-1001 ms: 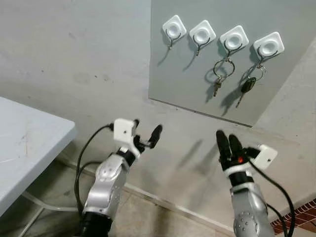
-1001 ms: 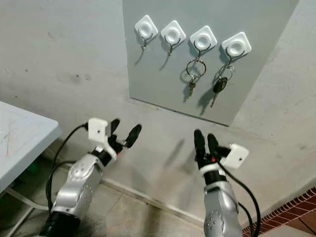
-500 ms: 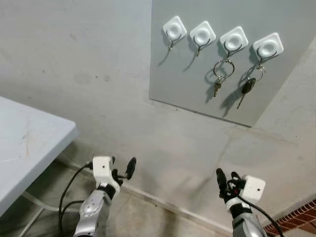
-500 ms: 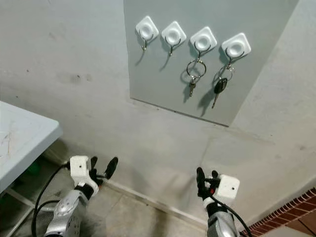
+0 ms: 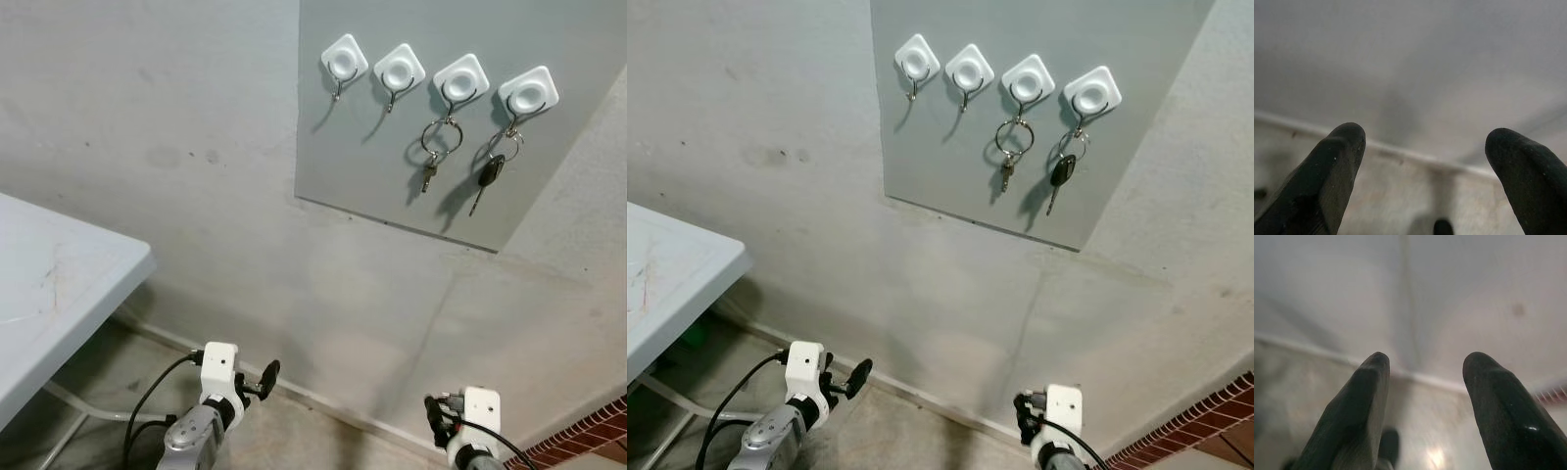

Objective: Hang keys on a hook

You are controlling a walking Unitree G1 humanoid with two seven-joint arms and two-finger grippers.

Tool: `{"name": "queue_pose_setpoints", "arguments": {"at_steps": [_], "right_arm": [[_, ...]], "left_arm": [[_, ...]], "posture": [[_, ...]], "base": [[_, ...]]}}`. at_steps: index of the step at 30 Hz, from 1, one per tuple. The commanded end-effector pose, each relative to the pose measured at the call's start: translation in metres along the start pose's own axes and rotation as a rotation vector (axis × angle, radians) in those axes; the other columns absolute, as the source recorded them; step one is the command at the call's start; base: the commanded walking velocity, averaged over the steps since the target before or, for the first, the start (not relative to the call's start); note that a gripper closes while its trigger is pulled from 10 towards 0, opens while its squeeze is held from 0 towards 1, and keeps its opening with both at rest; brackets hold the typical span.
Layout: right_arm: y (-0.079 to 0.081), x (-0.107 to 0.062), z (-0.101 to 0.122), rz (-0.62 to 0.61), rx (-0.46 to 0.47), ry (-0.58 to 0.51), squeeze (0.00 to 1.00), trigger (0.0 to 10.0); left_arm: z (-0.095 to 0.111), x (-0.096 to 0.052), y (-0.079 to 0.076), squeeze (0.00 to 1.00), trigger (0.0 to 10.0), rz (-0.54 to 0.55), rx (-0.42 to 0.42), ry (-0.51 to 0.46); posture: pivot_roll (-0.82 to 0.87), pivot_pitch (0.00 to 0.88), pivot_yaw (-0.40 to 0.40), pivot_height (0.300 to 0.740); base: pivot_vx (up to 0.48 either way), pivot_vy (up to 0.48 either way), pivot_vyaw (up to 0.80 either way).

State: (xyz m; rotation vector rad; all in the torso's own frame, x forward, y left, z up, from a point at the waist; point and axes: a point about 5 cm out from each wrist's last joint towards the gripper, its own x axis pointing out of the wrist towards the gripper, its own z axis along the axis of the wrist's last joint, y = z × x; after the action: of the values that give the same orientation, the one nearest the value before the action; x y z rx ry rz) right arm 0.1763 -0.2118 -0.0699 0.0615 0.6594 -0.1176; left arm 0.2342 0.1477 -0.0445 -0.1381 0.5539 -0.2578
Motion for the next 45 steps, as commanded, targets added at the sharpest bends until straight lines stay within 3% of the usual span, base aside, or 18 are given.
{"name": "queue_pose_setpoints", "arguments": {"at_steps": [1,7,9,11,14,17,21,45], "right_arm": [[-0.001,-0.003,-0.011,-0.009,0.000,0.059,0.00,10.0],[0.000,-0.016,-0.044,-0.015,-0.031,0.236,0.00,10.0],[0.004,-0.021,-0.054,-0.003,-0.064,0.290,0.00,10.0],[0.007,-0.021,-0.057,-0.004,-0.064,0.305,0.00,10.0],[0.012,-0.018,-0.053,0.007,-0.057,0.294,0.00,10.0],[0.019,-0.016,-0.050,0.055,-0.134,0.285,0.00,10.0],[0.015,-0.017,-0.051,0.048,-0.129,0.299,0.00,10.0],[0.016,-0.015,-0.050,0.048,-0.112,0.306,0.00,10.0]], "left_arm": [[-0.006,-0.001,0.004,0.00,10.0,0.026,0.014,0.060],[-0.038,-0.015,0.011,0.00,10.0,0.121,0.022,0.236],[-0.042,-0.016,0.007,0.00,10.0,0.101,0.063,0.264],[-0.042,-0.014,0.002,0.00,10.0,0.078,0.053,0.250],[-0.041,-0.012,-0.003,0.00,10.0,0.052,0.092,0.252],[-0.040,-0.011,-0.004,0.00,10.0,0.041,0.128,0.253],[-0.043,-0.011,-0.007,0.00,10.0,0.050,0.169,0.285],[-0.054,-0.017,-0.008,0.00,10.0,0.069,0.155,0.318]], "posture": [[-0.03,0.000,-0.016,0.740],[-0.03,0.000,-0.016,0.740],[-0.04,0.000,-0.015,0.740],[-0.04,0.000,-0.011,0.740],[-0.04,0.000,-0.017,0.740],[-0.04,0.000,-0.022,0.740],[-0.04,0.000,-0.032,0.740],[-0.03,0.000,-0.031,0.740]], "base": [[0.000,0.000,0.00],[0.000,0.000,0.00],[0.000,0.000,0.00],[0.000,0.000,0.00],[0.000,0.000,0.00],[0.000,0.000,0.00],[0.000,0.000,0.00],[0.000,0.000,0.00]]}}
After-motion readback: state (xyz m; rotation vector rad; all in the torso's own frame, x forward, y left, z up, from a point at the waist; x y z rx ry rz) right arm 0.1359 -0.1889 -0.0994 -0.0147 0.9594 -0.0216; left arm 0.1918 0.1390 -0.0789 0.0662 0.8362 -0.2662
